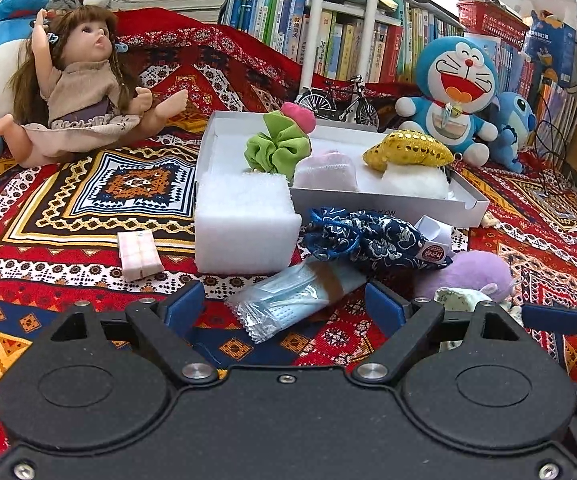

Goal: Organize soft objects
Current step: 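Withdraw both open tools from the tray back toward the remaining pile, then grasp the mint striped cloth with the right tool while the left tool grasps the blue mask packet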

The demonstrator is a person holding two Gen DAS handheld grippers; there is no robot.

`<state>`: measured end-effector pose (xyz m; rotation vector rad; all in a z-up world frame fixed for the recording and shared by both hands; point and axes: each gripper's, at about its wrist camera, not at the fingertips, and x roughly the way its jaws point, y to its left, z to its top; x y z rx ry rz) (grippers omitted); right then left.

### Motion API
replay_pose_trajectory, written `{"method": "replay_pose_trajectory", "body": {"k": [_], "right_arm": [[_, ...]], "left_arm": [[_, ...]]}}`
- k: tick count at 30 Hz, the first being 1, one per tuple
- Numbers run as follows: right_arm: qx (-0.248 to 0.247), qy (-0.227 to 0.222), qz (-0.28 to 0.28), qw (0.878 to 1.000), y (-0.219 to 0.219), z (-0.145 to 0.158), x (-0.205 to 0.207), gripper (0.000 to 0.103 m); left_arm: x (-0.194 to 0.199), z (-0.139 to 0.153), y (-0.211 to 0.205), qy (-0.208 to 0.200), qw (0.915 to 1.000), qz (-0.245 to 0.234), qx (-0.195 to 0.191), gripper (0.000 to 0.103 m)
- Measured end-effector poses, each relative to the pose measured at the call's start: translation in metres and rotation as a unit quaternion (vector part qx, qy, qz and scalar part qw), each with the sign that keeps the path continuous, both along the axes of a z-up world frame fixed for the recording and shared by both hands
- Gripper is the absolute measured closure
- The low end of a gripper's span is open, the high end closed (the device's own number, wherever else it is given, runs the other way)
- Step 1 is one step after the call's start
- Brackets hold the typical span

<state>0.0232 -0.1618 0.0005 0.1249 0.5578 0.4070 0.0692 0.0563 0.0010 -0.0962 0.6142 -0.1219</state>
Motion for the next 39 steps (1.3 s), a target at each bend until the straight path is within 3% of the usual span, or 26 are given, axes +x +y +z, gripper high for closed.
{"method": "replay_pose_trajectory", "body": {"k": [19, 39], "right_arm": [[-0.044, -0.010, 0.003, 0.999, 0.016, -0.011, -0.003, 0.000], [-0.073, -0.024, 0.004, 0.997, 0.022, -0.014, -0.005, 0.000]], "left_arm": [[0.005, -0.012, -0.013, -0.002, 0.9995, -0.007, 0.030, 0.018], [0.004, -0.013, -0.014, -0.006, 0.9994, -0.012, 0.032, 0.023]]}}
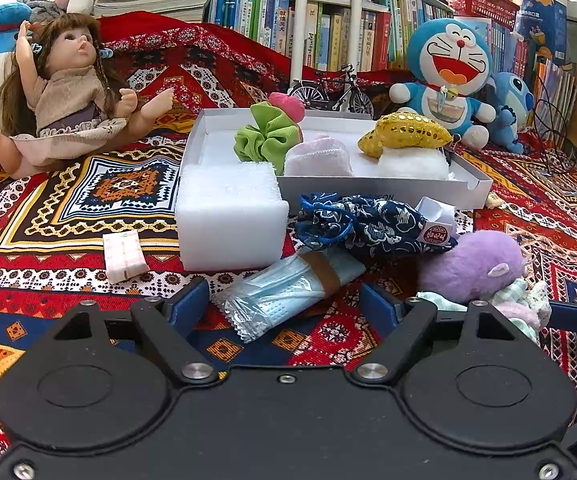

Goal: Organize soft objects
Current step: 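Grasp the mint striped cloth with the right tool while the left tool grasps the blue mask packet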

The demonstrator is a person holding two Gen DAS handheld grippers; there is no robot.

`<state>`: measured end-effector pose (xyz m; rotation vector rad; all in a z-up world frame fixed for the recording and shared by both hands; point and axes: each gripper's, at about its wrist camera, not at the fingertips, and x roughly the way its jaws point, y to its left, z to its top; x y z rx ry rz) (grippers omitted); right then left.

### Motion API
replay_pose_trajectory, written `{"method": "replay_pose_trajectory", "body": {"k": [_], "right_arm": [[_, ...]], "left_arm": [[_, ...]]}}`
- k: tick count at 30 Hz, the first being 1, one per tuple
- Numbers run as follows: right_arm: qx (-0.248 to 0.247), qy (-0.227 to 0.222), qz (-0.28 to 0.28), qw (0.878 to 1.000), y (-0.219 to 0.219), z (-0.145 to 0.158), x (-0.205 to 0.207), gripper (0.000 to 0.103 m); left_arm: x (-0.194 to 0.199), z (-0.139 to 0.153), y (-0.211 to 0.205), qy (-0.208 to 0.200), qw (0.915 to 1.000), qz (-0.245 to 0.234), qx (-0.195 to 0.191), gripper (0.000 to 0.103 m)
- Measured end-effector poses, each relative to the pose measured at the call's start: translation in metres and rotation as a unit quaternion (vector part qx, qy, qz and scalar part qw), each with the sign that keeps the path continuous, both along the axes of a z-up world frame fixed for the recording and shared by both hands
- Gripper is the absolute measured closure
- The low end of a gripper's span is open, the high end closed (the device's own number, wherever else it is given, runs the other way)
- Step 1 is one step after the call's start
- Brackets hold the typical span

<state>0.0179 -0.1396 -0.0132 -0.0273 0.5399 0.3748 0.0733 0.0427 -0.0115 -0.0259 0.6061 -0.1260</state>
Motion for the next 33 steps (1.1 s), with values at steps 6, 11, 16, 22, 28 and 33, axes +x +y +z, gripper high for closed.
{"method": "replay_pose_trajectory", "body": {"k": [6, 11, 16, 22, 28, 33], "right_arm": [[-0.002, 0.000, 0.001, 1.000, 0.000, 0.000, 0.000, 0.000], [-0.005, 0.000, 0.003, 1.000, 0.001, 0.000, 0.001, 0.000], [-0.004, 0.000, 0.004, 1.000, 0.002, 0.000, 0.001, 0.000], [0.004, 0.000, 0.010, 1.000, 0.002, 0.000, -0.002, 0.003], [0.018, -0.001, 0.012, 1.000, 0.002, 0.002, -0.005, 0.012], [0.029, -0.001, 0.008, 1.000, 0.000, 0.004, -0.008, 0.026]], "left_arm": [[0.000, 0.000, 0.000, 0.000, 1.0000, 0.001, 0.001, 0.024], [0.000, 0.000, 0.000, 0.000, 1.0000, 0.000, 0.001, 0.026], [0.000, 0.001, 0.000, -0.001, 1.0000, 0.000, 0.004, 0.028], [-0.001, 0.003, 0.001, -0.002, 0.9998, 0.001, 0.020, 0.041], [-0.007, 0.005, -0.001, 0.000, 0.9997, -0.009, 0.022, 0.057], [-0.012, 0.006, -0.003, 0.000, 0.9997, -0.015, 0.019, 0.060]]}}
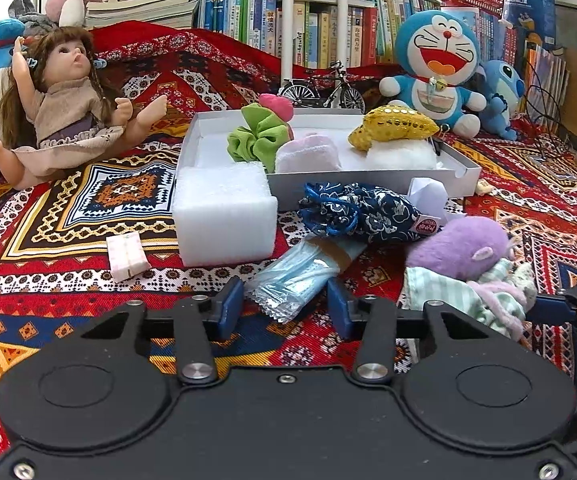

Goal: Organize soft objects
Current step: 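Grasp the mint striped cloth with the right tool while the left tool grasps the blue mask packet, then lift the mask packet and striped cloth and carry them over the tray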

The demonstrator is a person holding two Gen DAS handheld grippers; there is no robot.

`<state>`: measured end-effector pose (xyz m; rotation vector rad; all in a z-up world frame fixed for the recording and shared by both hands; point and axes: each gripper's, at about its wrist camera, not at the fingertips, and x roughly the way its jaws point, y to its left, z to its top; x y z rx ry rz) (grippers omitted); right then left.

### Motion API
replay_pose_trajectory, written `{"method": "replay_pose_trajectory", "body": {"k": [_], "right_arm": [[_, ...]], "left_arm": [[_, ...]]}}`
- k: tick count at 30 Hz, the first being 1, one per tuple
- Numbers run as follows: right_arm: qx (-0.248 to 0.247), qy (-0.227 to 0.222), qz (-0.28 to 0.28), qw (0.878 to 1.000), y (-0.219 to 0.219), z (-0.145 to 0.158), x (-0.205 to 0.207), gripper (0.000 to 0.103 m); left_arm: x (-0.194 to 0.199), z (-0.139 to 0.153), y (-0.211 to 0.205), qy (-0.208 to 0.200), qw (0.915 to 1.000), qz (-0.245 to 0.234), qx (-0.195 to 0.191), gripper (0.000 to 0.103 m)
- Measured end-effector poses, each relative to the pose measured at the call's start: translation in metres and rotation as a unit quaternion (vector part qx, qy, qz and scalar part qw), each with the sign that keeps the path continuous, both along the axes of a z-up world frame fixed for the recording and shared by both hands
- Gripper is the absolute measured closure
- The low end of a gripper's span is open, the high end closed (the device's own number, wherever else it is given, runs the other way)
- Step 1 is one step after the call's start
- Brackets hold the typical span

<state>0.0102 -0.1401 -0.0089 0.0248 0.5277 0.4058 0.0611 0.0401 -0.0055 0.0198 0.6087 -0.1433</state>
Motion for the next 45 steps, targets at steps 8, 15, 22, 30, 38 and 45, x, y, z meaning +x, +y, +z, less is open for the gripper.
{"method": "replay_pose_trajectory", "body": {"k": [8, 15, 22, 30, 38, 45], "right_arm": [[0.017, -0.004, -0.011, 1.000, -0.006, 0.006, -0.004, 0.037], [0.021, -0.016, -0.019, 0.999, -0.010, 0.013, -0.009, 0.039], [0.016, -0.029, -0.051, 0.998, -0.024, 0.019, -0.010, 0.038], [0.025, -0.047, -0.085, 0.995, -0.044, 0.031, -0.012, 0.039], [0.028, -0.064, -0.102, 0.992, -0.053, 0.041, -0.013, 0.039], [0.036, -0.077, -0.116, 0.990, -0.059, 0.049, -0.012, 0.039]], "left_arm": [[-0.009, 0.005, 0.001, -0.001, 0.9999, -0.003, -0.011, 0.062], [-0.017, 0.009, -0.001, 0.013, 0.9996, -0.017, -0.018, 0.064], [-0.032, 0.010, -0.014, 0.019, 0.9969, -0.074, -0.018, 0.066], [-0.028, 0.016, -0.024, -0.014, 0.9980, -0.062, -0.008, 0.037], [0.005, 0.000, -0.034, 0.017, 0.9980, -0.061, -0.006, 0.052], [-0.005, 0.005, -0.034, 0.017, 0.9969, -0.075, -0.014, 0.071]]}}
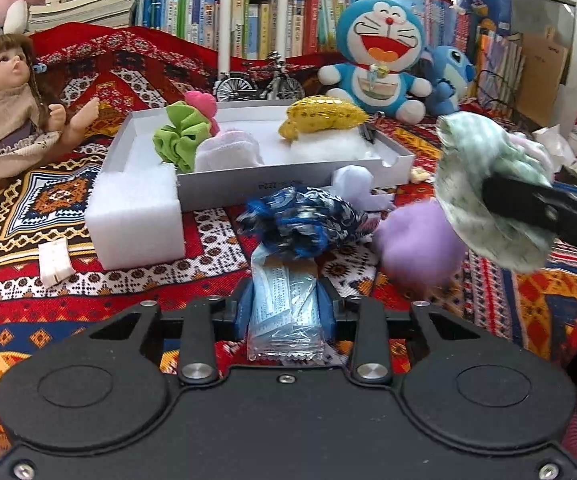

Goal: Organize soft objects
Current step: 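Lift the mask packet and striped cloth and carry them over the tray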

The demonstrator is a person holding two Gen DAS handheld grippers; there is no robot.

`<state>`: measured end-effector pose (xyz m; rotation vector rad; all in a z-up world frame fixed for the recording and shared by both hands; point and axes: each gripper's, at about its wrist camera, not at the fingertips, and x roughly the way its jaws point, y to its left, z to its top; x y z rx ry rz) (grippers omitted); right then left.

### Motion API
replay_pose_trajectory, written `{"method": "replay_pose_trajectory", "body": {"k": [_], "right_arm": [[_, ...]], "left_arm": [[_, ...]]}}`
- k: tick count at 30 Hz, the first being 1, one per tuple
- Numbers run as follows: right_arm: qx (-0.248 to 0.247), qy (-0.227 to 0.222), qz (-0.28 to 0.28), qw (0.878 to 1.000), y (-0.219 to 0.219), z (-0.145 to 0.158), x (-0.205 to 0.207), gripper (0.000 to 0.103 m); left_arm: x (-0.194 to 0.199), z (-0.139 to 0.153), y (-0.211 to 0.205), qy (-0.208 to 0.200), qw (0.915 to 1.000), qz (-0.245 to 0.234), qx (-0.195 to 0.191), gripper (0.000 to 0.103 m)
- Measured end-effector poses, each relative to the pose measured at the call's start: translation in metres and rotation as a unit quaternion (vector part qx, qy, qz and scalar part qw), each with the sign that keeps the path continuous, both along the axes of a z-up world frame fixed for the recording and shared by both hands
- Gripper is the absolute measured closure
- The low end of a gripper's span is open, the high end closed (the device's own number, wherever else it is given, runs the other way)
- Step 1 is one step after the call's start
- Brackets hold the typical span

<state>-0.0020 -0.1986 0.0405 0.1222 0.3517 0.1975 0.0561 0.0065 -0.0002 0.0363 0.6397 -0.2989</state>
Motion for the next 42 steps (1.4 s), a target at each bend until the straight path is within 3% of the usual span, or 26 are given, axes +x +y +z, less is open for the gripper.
{"method": "replay_pose_trajectory", "body": {"k": [10, 18, 22, 34, 42], "right_arm": [[0.016, -0.013, -0.011, 1.000, -0.008, 0.011, 0.011, 0.039], [0.030, -0.017, -0.030, 0.999, -0.019, 0.019, 0.028, 0.039], [0.017, -0.011, -0.038, 0.999, -0.021, 0.018, 0.042, 0.039], [-0.013, 0.055, -0.042, 0.998, -0.030, 0.013, 0.129, 0.039], [0.005, 0.118, -0.013, 0.993, -0.024, -0.006, 0.185, 0.040]], "left_arm": [[-0.023, 0.041, 0.008, -0.041, 0.9979, -0.032, -0.038, 0.071], [-0.008, 0.067, 0.027, -0.065, 0.9961, -0.004, -0.060, 0.071], [0.007, 0.070, 0.035, -0.072, 0.9960, 0.017, -0.050, 0.071], [0.092, 0.066, 0.059, -0.034, 0.9946, 0.090, -0.038, 0.071], [0.143, 0.044, 0.055, 0.019, 0.9937, 0.105, -0.032, 0.071]]}}
